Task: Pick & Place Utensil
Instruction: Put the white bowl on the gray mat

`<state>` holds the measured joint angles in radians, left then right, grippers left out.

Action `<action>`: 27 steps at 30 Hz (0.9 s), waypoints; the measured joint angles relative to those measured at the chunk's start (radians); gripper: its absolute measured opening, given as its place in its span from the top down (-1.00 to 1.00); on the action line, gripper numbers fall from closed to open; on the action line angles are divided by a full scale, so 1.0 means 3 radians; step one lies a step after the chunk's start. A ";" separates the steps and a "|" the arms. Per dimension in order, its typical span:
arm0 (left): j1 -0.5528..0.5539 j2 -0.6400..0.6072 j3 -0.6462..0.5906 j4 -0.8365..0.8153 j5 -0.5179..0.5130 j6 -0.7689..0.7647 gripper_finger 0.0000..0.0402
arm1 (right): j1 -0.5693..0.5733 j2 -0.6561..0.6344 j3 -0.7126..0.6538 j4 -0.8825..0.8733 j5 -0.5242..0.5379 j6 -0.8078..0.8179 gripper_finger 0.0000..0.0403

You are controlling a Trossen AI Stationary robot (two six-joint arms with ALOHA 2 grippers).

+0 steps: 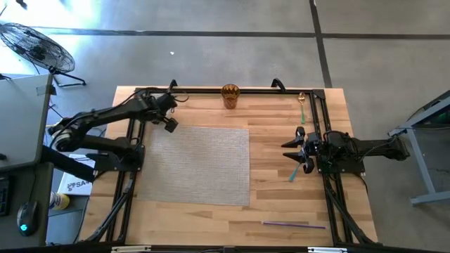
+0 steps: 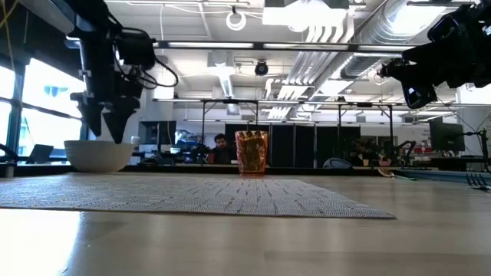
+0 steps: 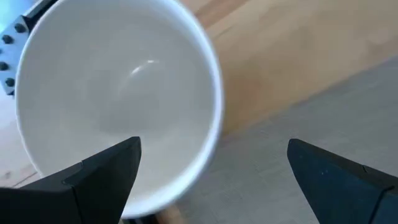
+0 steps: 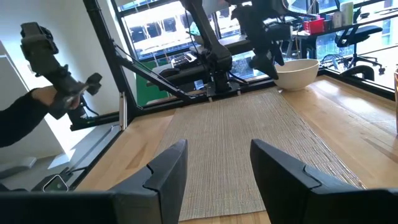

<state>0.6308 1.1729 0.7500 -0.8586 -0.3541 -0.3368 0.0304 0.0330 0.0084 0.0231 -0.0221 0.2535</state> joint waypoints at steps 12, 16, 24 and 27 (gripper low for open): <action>0.0057 0.0301 0.0002 0.0207 -0.0042 -0.0017 -0.67 | 0.0000 0.0000 -0.0001 0.0000 -0.0001 0.0000 0.16; 0.0057 0.0301 0.0002 0.0203 0.0026 -0.0025 -0.38 | 0.0000 0.0000 0.0000 0.0000 0.0000 0.0000 0.16; 0.0057 0.0301 0.0002 0.0269 0.0045 0.0021 -0.09 | 0.0001 0.0000 0.0000 0.0000 0.0001 0.0000 0.16; 0.0057 0.0301 0.0002 0.0270 0.0110 0.0142 -0.08 | 0.0001 0.0000 -0.0001 0.0000 0.0001 0.0000 0.16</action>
<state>0.6479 1.2633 0.7506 -0.7776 -0.3213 -0.2942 0.0307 0.0330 0.0082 0.0231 -0.0219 0.2535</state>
